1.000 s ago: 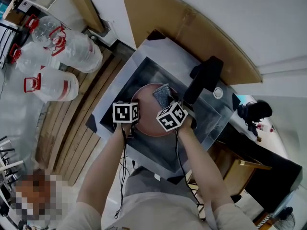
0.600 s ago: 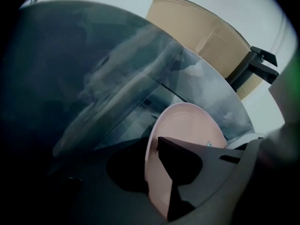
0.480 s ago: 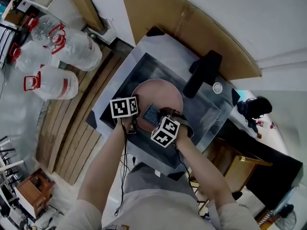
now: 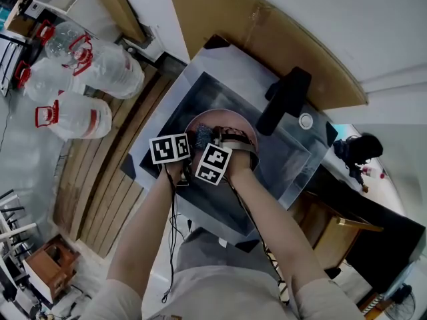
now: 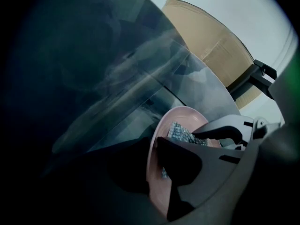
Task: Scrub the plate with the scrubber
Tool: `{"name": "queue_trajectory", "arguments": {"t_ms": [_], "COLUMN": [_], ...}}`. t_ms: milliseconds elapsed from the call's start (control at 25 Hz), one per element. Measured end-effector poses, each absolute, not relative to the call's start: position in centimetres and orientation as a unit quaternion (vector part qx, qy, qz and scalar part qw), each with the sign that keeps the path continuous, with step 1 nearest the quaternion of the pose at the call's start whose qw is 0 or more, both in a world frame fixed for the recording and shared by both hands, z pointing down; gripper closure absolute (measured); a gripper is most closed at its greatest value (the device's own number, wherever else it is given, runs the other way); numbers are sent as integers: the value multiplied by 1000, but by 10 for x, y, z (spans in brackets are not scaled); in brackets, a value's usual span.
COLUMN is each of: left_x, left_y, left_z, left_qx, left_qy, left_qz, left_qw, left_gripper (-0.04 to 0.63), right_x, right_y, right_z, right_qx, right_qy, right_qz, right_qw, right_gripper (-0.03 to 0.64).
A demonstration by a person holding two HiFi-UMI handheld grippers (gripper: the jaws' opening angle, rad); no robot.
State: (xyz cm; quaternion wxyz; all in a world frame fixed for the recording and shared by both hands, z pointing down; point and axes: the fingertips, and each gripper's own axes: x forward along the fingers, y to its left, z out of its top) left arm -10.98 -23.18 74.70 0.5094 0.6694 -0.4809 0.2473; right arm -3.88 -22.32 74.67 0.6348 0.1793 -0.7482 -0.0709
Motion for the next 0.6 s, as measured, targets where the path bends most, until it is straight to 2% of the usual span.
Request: {"name": "queue_trajectory", "arguments": {"t_ms": [240, 600], "left_x": [-109, -110], "left_y": [-232, -231], "left_z": [747, 747], "left_qx": [673, 669], "left_qy": [-476, -476], "left_qz": [256, 243], "left_qw": [505, 516], "left_gripper": [522, 522], "right_x": [10, 43], "right_y": [-260, -184], "right_z": [745, 745], "right_qx": [245, 155], "right_qy": [-724, -702], "right_qz": [-74, -19], "right_qw": [641, 695], "right_gripper": [541, 541]}}
